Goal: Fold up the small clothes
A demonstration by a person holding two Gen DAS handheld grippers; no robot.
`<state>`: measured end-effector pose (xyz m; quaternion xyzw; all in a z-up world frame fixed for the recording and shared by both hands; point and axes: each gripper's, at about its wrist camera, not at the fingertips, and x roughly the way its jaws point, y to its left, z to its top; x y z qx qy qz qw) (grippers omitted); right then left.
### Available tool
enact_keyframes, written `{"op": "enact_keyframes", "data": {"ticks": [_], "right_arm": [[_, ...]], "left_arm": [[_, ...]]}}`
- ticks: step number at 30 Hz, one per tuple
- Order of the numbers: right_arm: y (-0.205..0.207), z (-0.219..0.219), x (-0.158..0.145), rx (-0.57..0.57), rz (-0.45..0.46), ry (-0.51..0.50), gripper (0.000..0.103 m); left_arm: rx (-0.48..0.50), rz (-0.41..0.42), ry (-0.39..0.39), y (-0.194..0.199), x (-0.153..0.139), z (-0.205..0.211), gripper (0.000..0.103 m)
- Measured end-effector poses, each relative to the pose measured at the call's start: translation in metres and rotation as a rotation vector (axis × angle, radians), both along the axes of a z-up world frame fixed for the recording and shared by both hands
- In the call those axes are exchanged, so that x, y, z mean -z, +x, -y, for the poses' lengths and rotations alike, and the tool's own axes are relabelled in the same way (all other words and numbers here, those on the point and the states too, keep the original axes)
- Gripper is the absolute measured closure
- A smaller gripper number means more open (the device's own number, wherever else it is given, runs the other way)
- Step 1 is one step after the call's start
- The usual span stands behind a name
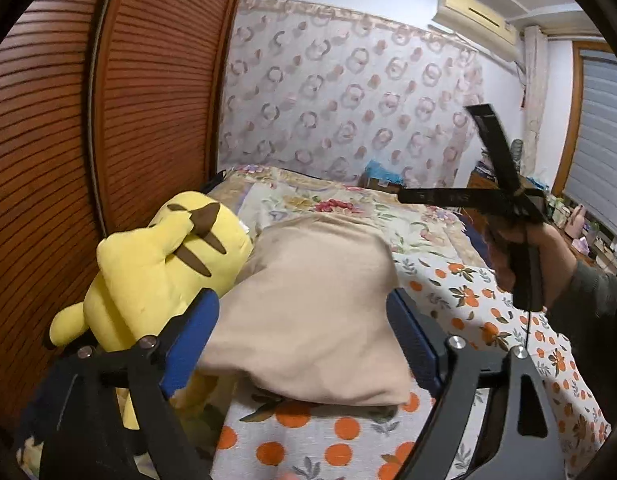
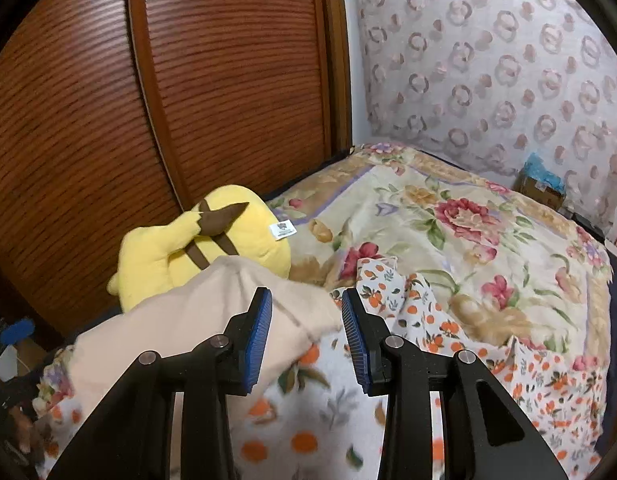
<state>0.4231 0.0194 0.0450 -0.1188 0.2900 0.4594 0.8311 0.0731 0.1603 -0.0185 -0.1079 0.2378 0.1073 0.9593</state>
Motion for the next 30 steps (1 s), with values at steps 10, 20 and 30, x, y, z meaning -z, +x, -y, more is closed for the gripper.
{"op": "enact_keyframes", "data": {"ticks": [10,20,30], "right_arm": [[-0.103,0.099,-0.017,0.079,0.044,0.098,0.059],[-0.212,0.194,-0.039,0.220,0.129,0.157,0.033],[-0.302,0.248,-0.057,0.390,0.222,0.201,0.031]], "left_arm": [[0.079,0.048,0.059,-0.002,-0.031,0.051,0.017],[0.193,0.100,0.105,-0.013,-0.065,0.121,0.017],[0.245,0.135,0.161,-0.032,-0.096,0.178,0.017]]}}
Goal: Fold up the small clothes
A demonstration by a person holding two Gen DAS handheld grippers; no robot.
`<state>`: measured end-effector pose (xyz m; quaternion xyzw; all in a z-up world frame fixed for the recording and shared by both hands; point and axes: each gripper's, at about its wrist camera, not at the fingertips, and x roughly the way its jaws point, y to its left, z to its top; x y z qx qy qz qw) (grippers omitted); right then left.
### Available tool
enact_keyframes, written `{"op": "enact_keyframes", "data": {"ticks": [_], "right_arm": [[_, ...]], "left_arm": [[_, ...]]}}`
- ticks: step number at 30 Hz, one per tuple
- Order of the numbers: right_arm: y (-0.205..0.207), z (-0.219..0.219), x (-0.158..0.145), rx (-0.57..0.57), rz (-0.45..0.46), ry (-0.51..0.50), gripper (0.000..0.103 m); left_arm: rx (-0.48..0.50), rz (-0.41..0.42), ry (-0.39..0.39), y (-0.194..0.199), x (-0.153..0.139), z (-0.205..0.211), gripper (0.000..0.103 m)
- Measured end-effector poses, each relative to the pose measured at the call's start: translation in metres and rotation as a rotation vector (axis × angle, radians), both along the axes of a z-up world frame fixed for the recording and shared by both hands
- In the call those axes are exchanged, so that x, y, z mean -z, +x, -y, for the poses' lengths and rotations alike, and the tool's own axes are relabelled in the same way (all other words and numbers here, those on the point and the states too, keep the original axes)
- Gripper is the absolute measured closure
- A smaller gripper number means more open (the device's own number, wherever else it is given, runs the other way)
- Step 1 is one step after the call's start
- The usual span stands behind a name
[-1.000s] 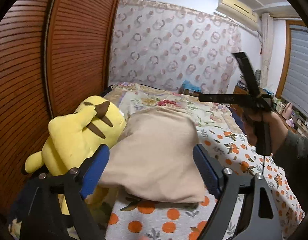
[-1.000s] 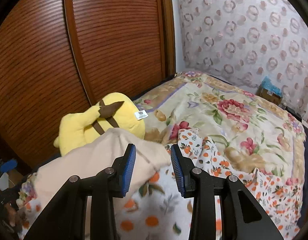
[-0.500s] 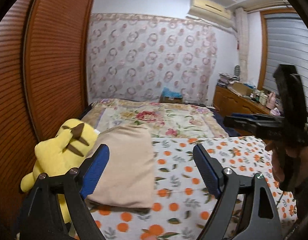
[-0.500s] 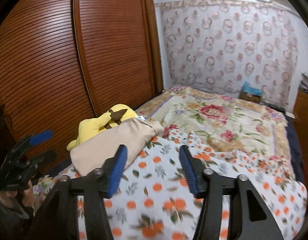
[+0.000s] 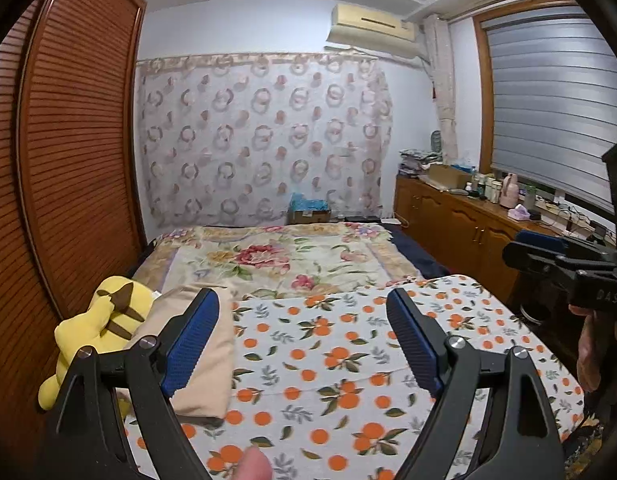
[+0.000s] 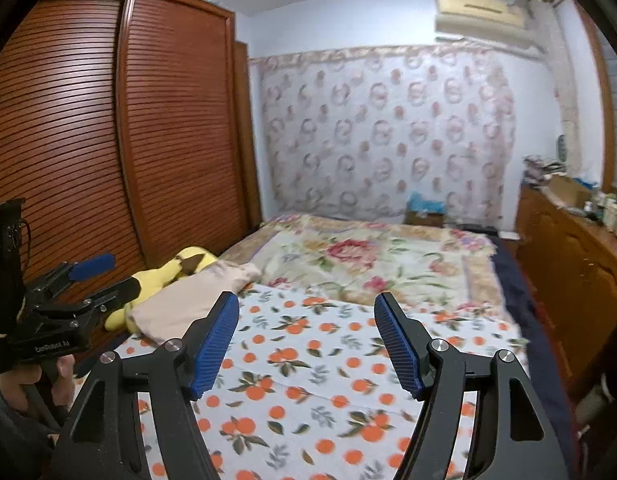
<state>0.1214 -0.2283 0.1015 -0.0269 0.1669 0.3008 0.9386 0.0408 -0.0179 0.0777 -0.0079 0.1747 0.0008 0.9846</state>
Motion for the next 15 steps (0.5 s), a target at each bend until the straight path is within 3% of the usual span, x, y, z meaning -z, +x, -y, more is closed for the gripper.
{"op": "enact_keyframes", "data": {"ticks": [7,15], "right_arm": [[-0.041,0.004,0.002,0.088,0.025,0.007,0.031],[-0.047,-0.005,0.006,0.127,0.024,0.037,0.031]], "left_arm": [[-0.002,0.011,0.005,-0.008,-0.010,0.015,0.017],[0.014,0.008,0.012,-0.013,-0.012,0.029,0.017]]}}
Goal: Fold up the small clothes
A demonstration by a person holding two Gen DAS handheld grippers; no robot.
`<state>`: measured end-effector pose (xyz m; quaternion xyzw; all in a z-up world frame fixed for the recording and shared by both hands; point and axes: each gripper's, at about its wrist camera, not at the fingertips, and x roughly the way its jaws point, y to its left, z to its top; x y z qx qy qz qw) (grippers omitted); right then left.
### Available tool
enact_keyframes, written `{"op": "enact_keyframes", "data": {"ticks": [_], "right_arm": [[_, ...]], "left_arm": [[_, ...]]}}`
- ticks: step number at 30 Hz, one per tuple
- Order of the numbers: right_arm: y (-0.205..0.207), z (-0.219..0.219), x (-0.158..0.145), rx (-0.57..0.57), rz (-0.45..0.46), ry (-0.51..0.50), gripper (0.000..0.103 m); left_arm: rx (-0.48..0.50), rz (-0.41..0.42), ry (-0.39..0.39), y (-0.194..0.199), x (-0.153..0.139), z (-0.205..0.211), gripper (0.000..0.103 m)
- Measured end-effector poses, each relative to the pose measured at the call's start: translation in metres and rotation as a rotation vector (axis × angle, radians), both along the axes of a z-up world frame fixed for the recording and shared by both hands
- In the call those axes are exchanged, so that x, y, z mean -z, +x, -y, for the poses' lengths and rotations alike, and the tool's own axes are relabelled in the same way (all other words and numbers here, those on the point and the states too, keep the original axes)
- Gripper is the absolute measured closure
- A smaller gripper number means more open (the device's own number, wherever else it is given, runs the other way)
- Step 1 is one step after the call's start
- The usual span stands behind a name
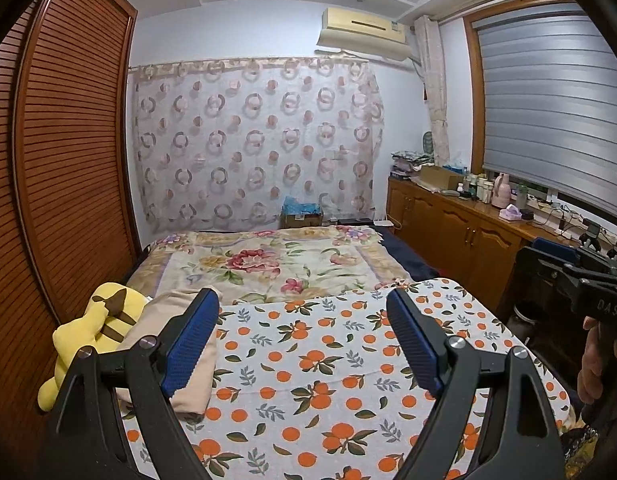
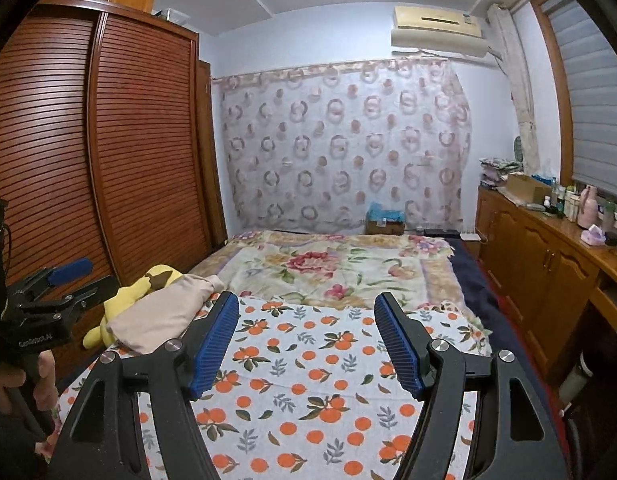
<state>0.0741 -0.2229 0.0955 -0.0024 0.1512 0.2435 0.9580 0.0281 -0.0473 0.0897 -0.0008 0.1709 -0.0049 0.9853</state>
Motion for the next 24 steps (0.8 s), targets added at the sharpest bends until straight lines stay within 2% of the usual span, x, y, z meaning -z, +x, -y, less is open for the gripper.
{"op": "enact_keyframes", "data": {"ticks": [24], "right_arm": [[-0.003,0.009,0.005,0.021,0.008,0.010,0.031]], "left_arm": [[-0.012,0.000,-0.003,0.002,0.003,-0.004,0.017]]}}
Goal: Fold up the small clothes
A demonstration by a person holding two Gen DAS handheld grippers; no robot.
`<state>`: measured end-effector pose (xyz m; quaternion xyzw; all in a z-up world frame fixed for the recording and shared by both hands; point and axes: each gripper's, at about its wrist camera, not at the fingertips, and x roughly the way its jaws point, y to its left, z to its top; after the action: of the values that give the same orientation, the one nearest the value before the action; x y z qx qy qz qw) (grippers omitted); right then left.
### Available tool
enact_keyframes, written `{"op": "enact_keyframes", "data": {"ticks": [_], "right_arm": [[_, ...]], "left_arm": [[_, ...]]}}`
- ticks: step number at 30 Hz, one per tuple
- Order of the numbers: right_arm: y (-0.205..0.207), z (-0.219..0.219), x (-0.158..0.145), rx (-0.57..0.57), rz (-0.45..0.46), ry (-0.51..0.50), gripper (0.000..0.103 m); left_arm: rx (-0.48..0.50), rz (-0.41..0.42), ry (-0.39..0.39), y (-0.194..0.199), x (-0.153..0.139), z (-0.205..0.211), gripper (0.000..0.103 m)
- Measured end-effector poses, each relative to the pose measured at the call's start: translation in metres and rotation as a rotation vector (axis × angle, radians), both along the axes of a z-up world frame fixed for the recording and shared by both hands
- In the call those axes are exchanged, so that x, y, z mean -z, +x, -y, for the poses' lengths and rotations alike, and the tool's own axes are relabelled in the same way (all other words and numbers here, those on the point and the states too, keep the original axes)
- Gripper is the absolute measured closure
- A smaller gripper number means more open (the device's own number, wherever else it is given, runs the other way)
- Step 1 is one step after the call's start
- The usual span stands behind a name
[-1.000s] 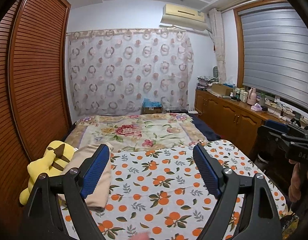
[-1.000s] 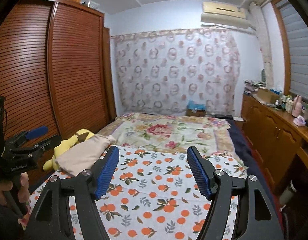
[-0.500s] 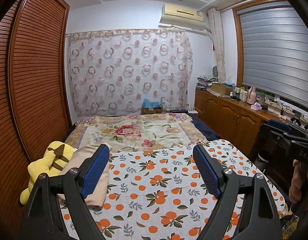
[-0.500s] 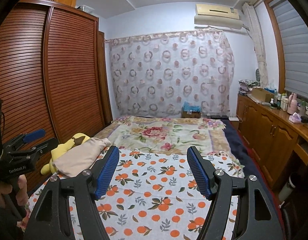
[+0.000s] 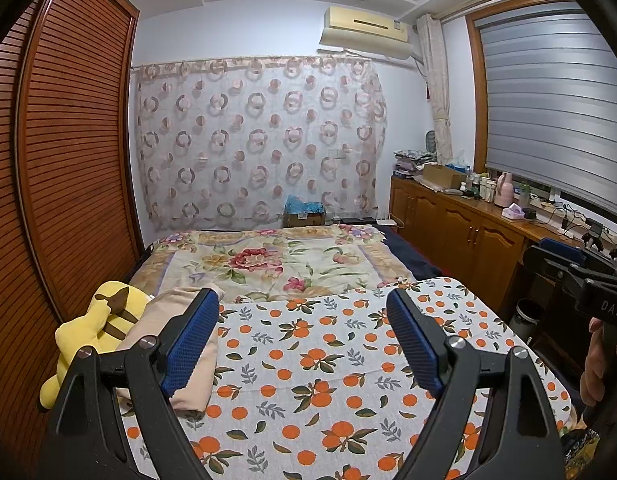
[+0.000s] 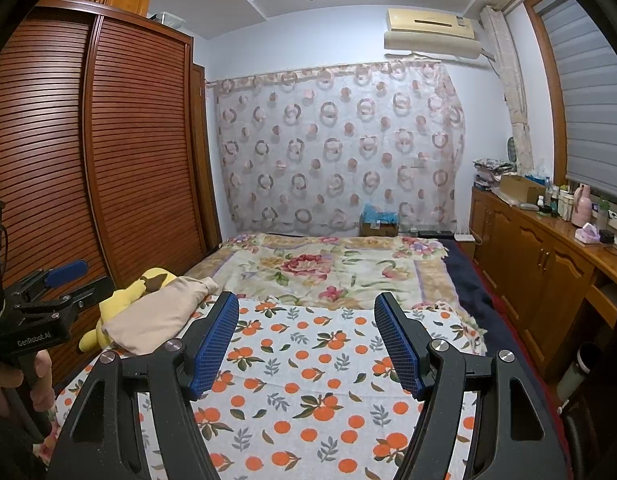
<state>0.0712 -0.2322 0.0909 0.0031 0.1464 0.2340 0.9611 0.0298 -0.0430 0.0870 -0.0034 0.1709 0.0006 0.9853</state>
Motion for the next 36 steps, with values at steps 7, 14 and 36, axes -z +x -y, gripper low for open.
{"op": "enact_keyframes", "data": {"ticks": [7,14,36], "right_arm": [[0.001,0.006,0.001,0.001,0.001,-0.010,0.031],[0.003,0.011,-0.002,0.000,-0.002,-0.010,0.031],[0.003,0.012,-0.003,-0.002,0.003,-0.005,0.031]], "left_arm": [[0.001,0.001,0.001,0.000,0.000,0.000,0.017],[0.001,0.004,-0.002,0.000,-0.002,0.002,0.017],[0.001,0.007,0.000,-0.001,-0.001,0.002,0.017]]}}
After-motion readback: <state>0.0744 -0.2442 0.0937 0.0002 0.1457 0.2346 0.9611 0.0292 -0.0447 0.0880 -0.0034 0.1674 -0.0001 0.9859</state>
